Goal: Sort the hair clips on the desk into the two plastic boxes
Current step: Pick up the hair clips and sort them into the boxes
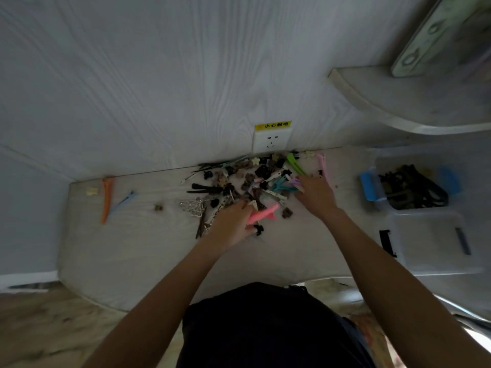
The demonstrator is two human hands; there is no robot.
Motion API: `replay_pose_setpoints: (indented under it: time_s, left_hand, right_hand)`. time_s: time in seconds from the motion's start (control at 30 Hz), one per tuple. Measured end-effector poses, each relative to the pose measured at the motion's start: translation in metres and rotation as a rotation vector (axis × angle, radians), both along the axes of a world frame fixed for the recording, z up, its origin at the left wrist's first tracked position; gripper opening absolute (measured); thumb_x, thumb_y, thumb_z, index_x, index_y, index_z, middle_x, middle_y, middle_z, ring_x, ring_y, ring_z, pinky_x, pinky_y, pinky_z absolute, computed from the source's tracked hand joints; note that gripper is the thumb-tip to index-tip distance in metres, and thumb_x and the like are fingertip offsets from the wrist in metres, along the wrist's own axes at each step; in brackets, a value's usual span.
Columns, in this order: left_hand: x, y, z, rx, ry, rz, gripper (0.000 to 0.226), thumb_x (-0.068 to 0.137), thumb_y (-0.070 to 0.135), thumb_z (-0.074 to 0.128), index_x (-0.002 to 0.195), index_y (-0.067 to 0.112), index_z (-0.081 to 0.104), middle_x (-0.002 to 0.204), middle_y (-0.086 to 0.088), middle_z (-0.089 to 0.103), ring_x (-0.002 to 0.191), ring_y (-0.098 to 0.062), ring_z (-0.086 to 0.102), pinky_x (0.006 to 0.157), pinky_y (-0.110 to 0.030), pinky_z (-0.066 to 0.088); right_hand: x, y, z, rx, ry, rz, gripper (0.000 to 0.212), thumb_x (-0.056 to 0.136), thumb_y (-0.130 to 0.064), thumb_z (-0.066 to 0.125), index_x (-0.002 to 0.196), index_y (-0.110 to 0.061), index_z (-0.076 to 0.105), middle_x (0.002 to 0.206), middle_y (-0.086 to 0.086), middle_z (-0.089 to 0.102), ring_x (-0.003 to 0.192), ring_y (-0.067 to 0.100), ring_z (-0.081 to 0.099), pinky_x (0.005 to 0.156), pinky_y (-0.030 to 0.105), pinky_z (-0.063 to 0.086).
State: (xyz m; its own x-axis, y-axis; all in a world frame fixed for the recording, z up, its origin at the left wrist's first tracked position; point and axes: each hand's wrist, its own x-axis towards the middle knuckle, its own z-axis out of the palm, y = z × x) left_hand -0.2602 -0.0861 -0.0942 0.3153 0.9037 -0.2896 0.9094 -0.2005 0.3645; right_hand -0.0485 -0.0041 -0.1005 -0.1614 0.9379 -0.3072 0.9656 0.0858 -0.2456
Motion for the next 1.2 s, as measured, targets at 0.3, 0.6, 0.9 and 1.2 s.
replay_pose_setpoints:
  time_s: [0.3, 0.6, 0.9, 1.2]
  left_hand:
    - [0.005, -0.003, -0.010, 0.018, 0.095, -0.065, 0.029, 0.089, 0.019, 0.055, 0.119, 0.018, 0.058, 0.110, -0.008, 0.062, 0.103, -0.023, 0.057, 0.085, -0.035, 0.048]
    - [-0.002, -0.014, -0.015, 0.121, -0.174, 0.022, 0.025, 0.081, 0.020, 0.065, 0.105, 0.016, 0.067, 0.096, -0.005, 0.067, 0.090, -0.021, 0.058, 0.076, -0.032, 0.049]
    - [-0.011, -0.008, -0.003, 0.012, -0.439, 0.420, 0.018, 0.086, 0.023, 0.063, 0.104, 0.018, 0.065, 0.078, 0.005, 0.060, 0.056, 0.000, 0.045, 0.056, -0.010, 0.033]
    - [-0.011, 0.017, 0.009, -0.198, -0.873, 0.784, 0.015, 0.089, 0.013, 0.058, 0.104, 0.015, 0.060, 0.073, 0.001, 0.056, 0.060, -0.011, 0.053, 0.056, -0.019, 0.045]
  right_hand:
    - [-0.001, -0.004, 0.001, 0.067, 0.025, -0.062, 0.030, 0.092, -0.029, 0.052, 0.108, -0.004, 0.056, 0.109, 0.017, 0.059, 0.098, 0.033, 0.058, 0.075, 0.039, 0.046]
    - [-0.032, -0.007, 0.001, 0.051, 0.167, 0.121, 0.028, 0.086, -0.029, 0.058, 0.103, -0.007, 0.058, 0.099, 0.014, 0.064, 0.085, 0.027, 0.057, 0.070, 0.035, 0.045]
    - [-0.051, -0.011, -0.009, 0.087, 0.008, 0.094, 0.043, 0.083, -0.046, 0.062, 0.103, -0.008, 0.061, 0.112, 0.011, 0.058, 0.102, 0.029, 0.056, 0.075, 0.034, 0.045]
    - [-0.039, -0.018, -0.009, 0.060, 0.119, -0.050, 0.030, 0.084, -0.025, 0.059, 0.105, -0.003, 0.056, 0.107, 0.015, 0.057, 0.098, 0.032, 0.057, 0.074, 0.034, 0.044]
